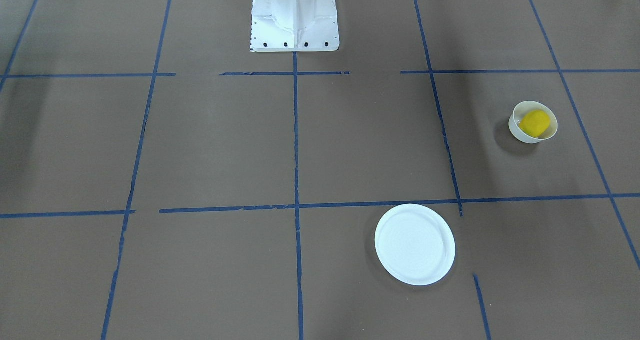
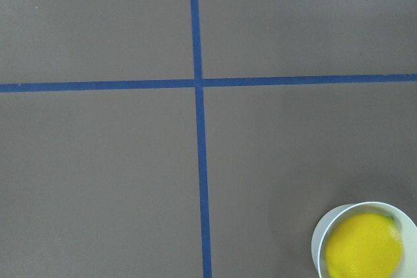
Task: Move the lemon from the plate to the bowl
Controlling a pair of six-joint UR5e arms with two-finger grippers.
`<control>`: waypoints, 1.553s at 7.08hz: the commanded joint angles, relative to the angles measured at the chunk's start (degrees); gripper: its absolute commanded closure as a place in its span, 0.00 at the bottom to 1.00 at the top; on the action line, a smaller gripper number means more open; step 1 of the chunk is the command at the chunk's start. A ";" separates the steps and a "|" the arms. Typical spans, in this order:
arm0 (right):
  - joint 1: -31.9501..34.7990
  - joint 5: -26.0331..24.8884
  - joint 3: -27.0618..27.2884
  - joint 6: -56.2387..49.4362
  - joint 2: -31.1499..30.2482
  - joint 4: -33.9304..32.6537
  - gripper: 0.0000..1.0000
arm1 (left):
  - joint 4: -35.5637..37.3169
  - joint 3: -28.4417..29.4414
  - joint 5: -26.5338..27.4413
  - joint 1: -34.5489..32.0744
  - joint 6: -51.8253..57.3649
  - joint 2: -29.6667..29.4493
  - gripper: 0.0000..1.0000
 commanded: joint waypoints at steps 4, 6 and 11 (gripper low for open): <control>0.00 0.00 0.00 0.00 0.00 0.00 0.00 | 1.70 -0.21 4.17 -0.79 2.21 0.36 0.00; 0.00 0.00 0.00 0.00 0.00 0.00 0.00 | 7.74 -0.47 4.08 -0.79 2.12 -1.12 0.00; 0.00 0.00 0.00 0.00 0.00 0.00 0.00 | 7.77 -0.47 3.99 -0.88 2.12 -1.40 0.00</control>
